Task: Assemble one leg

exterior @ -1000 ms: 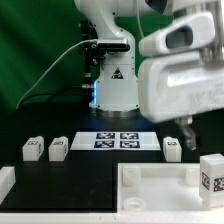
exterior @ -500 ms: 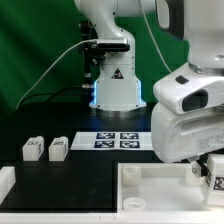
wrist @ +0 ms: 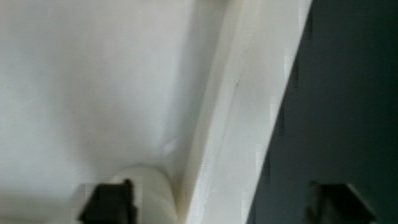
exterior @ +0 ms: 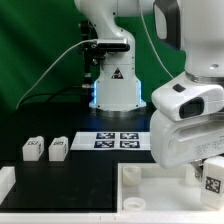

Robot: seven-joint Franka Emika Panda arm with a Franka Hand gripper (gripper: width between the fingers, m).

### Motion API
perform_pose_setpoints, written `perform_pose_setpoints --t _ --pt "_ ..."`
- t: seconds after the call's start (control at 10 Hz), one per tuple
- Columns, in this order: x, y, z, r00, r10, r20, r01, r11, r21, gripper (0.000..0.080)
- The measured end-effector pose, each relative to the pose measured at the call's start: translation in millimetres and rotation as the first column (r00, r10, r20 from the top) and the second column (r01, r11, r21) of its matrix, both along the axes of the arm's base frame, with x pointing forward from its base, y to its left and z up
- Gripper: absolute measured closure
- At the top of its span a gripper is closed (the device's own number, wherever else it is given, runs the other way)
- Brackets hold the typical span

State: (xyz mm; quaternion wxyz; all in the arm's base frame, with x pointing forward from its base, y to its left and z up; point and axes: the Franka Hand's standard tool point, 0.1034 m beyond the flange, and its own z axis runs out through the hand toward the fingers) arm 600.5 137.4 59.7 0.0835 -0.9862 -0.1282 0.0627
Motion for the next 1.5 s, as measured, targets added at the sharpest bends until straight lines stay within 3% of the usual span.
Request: perform_pose_setpoints --t 0.1,0.3,0.4,0.9,1.2,1.3,1.4,1.5 --pt "-0.1 0.0 -0.1 1.0 0.0 0.0 0.0 1.0 0.0 0.0417" --pt "-0.2 -0.4 -0.5 1.0 0.0 -0.001 0.0 1.0 0.0 0.0747" --pt "-0.1 -0.5 -0.5 1.0 -0.001 -0.001 0.001 1.0 0.0 0.0789" --pt "-0.2 -6.0 0.8 1.0 0.011 0.003 -0.011 1.0 -0.004 0.0797" --pt "4.9 -12.1 6.5 1.0 0.009 0.008 -0.009 1.0 -0.007 0.0407" --pt "9.2 -12.0 12.3 1.0 0.01 0.006 -0.009 1.0 -0.006 0.0407" --pt "10.7 -12.5 16.4 1.0 0.011 -0.006 -0.011 1.0 -0.007 0.0226" --pt "14.4 -12.8 17.6 1.0 0.01 0.0 -0.01 1.0 -0.005 0.0171"
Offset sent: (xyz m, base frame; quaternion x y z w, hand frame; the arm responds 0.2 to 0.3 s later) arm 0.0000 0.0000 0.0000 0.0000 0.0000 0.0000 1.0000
